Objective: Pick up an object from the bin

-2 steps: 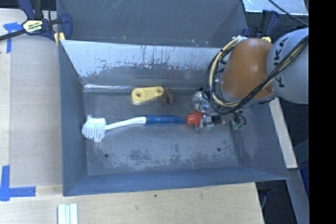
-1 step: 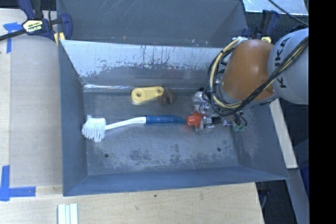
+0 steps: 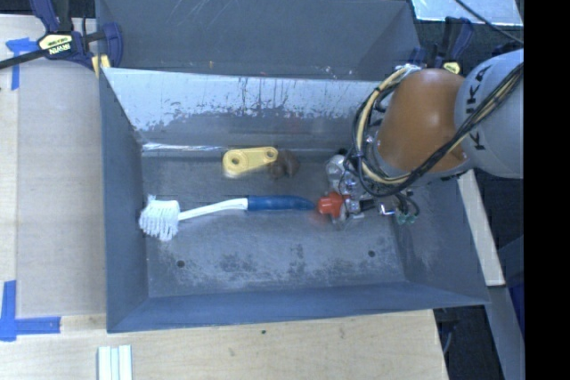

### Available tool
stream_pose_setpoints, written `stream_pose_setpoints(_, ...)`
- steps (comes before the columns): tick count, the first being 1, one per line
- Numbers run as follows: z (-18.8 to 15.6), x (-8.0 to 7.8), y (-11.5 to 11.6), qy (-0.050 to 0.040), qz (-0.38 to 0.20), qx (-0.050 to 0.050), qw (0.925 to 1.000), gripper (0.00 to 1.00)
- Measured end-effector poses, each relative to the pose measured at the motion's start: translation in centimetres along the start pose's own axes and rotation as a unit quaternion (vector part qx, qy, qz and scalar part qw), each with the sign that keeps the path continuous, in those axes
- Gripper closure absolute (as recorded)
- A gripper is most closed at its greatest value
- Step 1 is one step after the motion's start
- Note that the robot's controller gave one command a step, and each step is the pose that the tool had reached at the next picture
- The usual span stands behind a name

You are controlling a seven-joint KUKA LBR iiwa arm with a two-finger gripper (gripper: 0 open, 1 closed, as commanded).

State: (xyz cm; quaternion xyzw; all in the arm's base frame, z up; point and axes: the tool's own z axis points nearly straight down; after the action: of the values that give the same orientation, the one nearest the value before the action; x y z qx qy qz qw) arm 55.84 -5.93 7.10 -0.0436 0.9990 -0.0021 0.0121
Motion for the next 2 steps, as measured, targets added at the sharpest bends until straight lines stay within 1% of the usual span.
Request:
stream_pose_setpoints(1,0.06,0.57,-0.46,0.0004,-0.006,0.000,1.0000,1.00)
stream_pose_setpoints(2,-0.49,0.60,-0.98,-0.0023,0.001,0.000,1.0000,1.00)
